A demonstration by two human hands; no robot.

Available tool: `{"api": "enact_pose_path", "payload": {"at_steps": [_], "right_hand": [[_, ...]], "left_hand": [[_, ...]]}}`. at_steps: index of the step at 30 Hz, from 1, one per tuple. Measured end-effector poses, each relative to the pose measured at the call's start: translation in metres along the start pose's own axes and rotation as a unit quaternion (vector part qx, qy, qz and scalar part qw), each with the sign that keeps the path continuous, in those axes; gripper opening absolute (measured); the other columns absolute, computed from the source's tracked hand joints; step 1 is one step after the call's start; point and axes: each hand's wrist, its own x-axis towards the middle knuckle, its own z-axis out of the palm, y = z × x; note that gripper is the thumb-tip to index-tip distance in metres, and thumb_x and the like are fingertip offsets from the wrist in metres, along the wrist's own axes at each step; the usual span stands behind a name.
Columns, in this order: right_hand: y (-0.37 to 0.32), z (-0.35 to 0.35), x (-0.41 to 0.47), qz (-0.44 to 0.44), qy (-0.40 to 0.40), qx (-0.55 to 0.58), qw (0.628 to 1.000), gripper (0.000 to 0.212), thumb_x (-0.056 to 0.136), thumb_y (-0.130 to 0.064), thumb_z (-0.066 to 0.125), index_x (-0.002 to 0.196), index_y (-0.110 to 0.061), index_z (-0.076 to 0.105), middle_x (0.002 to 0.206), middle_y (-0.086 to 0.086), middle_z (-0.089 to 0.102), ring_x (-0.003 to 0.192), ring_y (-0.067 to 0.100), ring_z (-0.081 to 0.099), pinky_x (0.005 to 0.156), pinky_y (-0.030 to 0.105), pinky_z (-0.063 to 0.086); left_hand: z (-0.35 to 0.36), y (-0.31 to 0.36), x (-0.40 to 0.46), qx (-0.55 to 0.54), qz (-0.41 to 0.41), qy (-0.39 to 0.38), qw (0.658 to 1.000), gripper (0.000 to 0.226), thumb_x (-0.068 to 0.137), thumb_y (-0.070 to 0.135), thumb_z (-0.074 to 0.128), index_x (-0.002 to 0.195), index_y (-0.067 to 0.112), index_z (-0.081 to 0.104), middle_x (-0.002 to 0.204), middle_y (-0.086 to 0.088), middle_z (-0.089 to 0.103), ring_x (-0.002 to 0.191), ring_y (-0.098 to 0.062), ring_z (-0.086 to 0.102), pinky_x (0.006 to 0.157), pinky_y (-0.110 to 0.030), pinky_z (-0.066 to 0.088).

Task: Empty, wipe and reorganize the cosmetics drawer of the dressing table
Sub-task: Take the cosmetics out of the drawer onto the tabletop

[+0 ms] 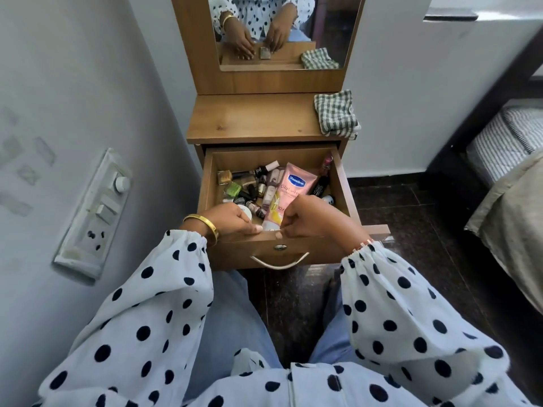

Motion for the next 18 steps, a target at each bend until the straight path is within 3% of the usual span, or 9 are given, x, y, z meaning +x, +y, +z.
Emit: {"api": "enact_pose_path", "payload": {"at_steps": [2,4,7,9,11,14,16,18], "right_hand": [[0.009,-0.002,0.004,0.007,-0.019,0.065,0.998,0.026,0.086,-0.025,0.062,0.09,0.0,0.07,0.091,0.017,0.069,0.075,0.026,0.059,0.071,0.034,0.049],[0.017,-0.005,0.011,0.041,-0.015,0.165,0.985,0.024,0.089,-0.021,0.06,0.095,0.001,0.069,0.092,0.016,0.07,0.073,0.025,0.062,0.072,0.031,0.052],[0.028,-0.004,0.026,0.132,0.057,0.225,0.964,0.022,0.09,-0.019,0.058,0.103,-0.002,0.065,0.091,0.009,0.068,0.062,0.016,0.06,0.068,0.03,0.055],[0.034,-0.002,0.033,0.195,0.107,0.27,0.937,0.023,0.09,-0.017,0.058,0.107,-0.003,0.063,0.093,0.013,0.066,0.056,0.013,0.055,0.056,0.025,0.052],[0.037,0.001,0.04,0.236,0.119,0.325,0.908,0.026,0.089,-0.016,0.058,0.11,-0.001,0.06,0.097,0.017,0.066,0.057,0.014,0.056,0.048,0.022,0.048],[0.035,0.001,0.05,0.273,0.094,0.362,0.886,0.022,0.089,-0.017,0.059,0.107,-0.003,0.057,0.091,0.012,0.064,0.068,0.021,0.065,0.056,0.026,0.056],[0.033,0.003,0.057,0.275,0.086,0.352,0.891,0.018,0.089,-0.017,0.059,0.101,-0.003,0.057,0.087,0.011,0.063,0.076,0.024,0.067,0.067,0.031,0.059],[0.034,0.009,0.061,0.282,0.085,0.343,0.892,0.012,0.089,-0.017,0.059,0.087,-0.004,0.057,0.075,0.008,0.061,0.063,0.02,0.064,0.058,0.027,0.056]], "left_hand": [[-0.003,0.002,0.006,-0.001,-0.007,-0.014,1.0,0.038,0.084,0.039,0.06,0.094,0.005,0.073,0.091,-0.006,0.062,0.088,-0.02,0.053,0.074,-0.027,0.041],[-0.003,0.005,0.013,-0.02,-0.017,-0.013,1.0,0.038,0.089,0.038,0.054,0.093,0.004,0.072,0.08,-0.002,0.064,0.074,-0.017,0.056,0.06,-0.018,0.044],[0.004,0.011,0.028,-0.073,-0.042,0.011,0.996,0.037,0.093,0.032,0.048,0.081,0.005,0.07,0.068,0.0,0.064,0.055,-0.011,0.056,0.042,-0.014,0.042],[0.011,0.016,0.039,-0.086,-0.034,0.045,0.995,0.032,0.093,0.028,0.05,0.077,0.006,0.068,0.069,-0.004,0.066,0.055,-0.016,0.059,0.051,-0.02,0.05],[0.018,0.023,0.05,-0.04,-0.015,0.111,0.993,0.024,0.091,0.025,0.053,0.086,0.005,0.068,0.079,-0.007,0.067,0.067,-0.021,0.062,0.066,-0.028,0.05],[0.027,0.031,0.062,-0.025,-0.003,0.205,0.978,0.022,0.085,0.02,0.058,0.1,0.006,0.065,0.101,-0.012,0.068,0.095,-0.027,0.061,0.079,-0.03,0.045],[0.032,0.033,0.064,-0.033,-0.004,0.215,0.976,0.027,0.085,0.02,0.059,0.108,0.006,0.061,0.109,-0.014,0.066,0.101,-0.03,0.06,0.081,-0.03,0.045],[0.037,0.031,0.066,-0.021,0.002,0.197,0.98,0.033,0.085,0.02,0.059,0.115,0.004,0.058,0.112,-0.016,0.065,0.104,-0.032,0.059,0.083,-0.031,0.046]]}}
